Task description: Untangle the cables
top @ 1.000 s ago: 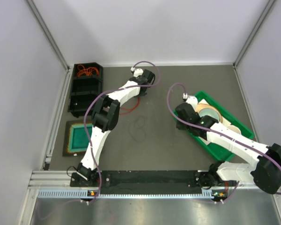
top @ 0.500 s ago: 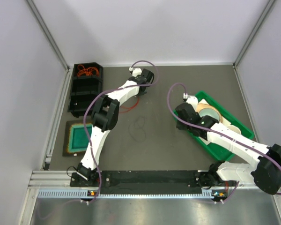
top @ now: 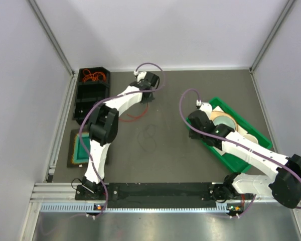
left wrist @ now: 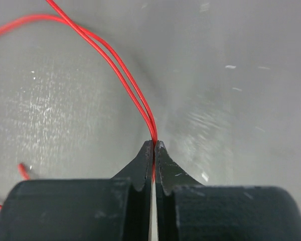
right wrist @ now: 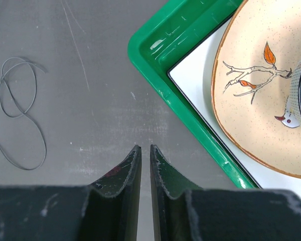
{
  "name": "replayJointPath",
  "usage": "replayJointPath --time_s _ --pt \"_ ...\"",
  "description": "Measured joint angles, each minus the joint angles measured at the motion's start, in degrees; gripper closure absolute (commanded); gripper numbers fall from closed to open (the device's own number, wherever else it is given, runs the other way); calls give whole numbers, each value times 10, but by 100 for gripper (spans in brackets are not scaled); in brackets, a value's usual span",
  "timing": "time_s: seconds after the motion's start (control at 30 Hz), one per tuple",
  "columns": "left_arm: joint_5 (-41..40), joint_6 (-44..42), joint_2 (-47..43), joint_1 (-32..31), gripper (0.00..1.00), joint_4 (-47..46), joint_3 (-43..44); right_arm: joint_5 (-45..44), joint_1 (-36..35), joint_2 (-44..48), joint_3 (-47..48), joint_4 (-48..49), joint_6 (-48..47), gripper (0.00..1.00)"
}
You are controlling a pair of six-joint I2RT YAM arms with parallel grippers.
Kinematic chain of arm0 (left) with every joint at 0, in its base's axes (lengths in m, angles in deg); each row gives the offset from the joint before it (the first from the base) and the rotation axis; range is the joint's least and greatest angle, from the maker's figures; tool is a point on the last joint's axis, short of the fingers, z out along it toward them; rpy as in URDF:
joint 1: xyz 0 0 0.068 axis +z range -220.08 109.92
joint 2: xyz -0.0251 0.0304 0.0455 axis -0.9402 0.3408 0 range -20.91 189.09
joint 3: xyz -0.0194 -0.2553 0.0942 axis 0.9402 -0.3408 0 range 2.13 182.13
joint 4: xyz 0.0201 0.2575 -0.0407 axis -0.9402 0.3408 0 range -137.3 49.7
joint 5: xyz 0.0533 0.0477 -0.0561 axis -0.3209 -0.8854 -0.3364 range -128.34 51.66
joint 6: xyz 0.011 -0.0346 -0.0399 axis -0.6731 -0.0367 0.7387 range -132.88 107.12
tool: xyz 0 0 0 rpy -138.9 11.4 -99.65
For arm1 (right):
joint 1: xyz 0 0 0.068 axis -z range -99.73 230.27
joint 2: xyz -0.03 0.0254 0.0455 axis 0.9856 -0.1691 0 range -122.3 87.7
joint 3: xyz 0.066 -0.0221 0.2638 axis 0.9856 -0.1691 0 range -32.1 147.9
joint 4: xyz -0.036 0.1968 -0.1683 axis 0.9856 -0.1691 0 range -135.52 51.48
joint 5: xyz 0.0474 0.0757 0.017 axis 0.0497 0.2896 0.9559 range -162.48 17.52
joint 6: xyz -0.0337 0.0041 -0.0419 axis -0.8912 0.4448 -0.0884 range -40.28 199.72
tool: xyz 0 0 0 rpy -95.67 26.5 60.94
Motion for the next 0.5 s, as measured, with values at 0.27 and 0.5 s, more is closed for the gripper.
replayJointPath --time_s 0.27,0.5 --pt "50 -5 -115 3 100 -37 -23 0 0 0 0 0 0 87" --pt "63 -26 -193 14 100 -49 -23 0 0 0 0 0 0 87"
